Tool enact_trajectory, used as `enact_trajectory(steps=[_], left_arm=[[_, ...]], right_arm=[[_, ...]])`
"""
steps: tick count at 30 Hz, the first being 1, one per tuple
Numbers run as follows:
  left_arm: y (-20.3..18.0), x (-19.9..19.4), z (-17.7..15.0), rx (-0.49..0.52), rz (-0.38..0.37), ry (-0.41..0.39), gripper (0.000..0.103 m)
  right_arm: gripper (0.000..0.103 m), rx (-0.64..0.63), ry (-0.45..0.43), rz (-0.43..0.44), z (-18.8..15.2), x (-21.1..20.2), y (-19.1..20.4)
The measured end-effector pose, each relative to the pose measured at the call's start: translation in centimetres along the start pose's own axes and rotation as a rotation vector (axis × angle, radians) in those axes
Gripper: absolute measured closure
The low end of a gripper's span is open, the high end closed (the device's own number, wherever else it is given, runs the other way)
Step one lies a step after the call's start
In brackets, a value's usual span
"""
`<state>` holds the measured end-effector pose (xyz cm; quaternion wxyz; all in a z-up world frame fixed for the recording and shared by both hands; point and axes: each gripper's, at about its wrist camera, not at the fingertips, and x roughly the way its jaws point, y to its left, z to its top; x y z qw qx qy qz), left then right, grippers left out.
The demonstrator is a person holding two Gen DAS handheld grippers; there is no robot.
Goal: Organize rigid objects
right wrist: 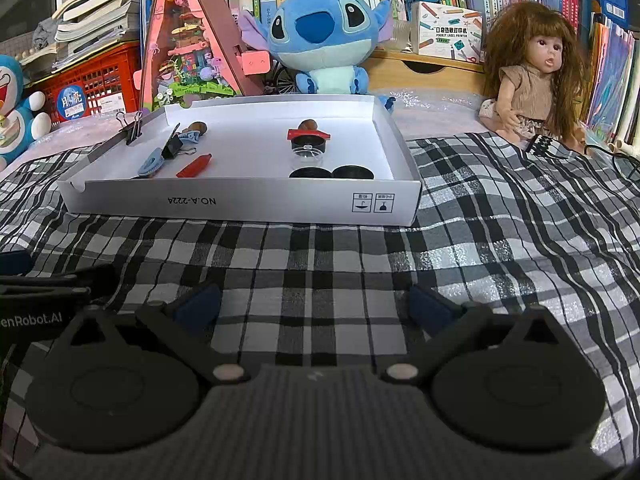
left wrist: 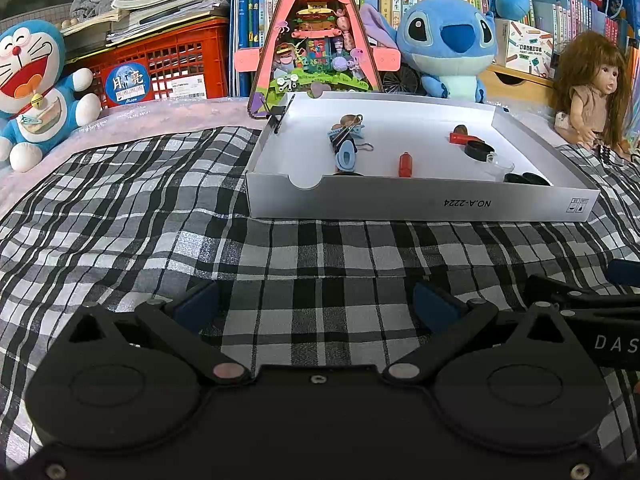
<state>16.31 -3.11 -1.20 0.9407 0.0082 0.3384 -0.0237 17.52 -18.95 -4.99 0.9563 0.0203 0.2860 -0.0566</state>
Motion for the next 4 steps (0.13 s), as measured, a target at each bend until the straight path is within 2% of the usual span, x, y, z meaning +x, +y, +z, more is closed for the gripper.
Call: enact_trajectory(steps=[4], left_arm=[[-0.01, 0.01, -0.01, 0.000, 0.002, 0.000, 0.000]], right_arm=[[0.000, 0.000, 0.000, 0.000, 0.01, 0.00, 0.01]])
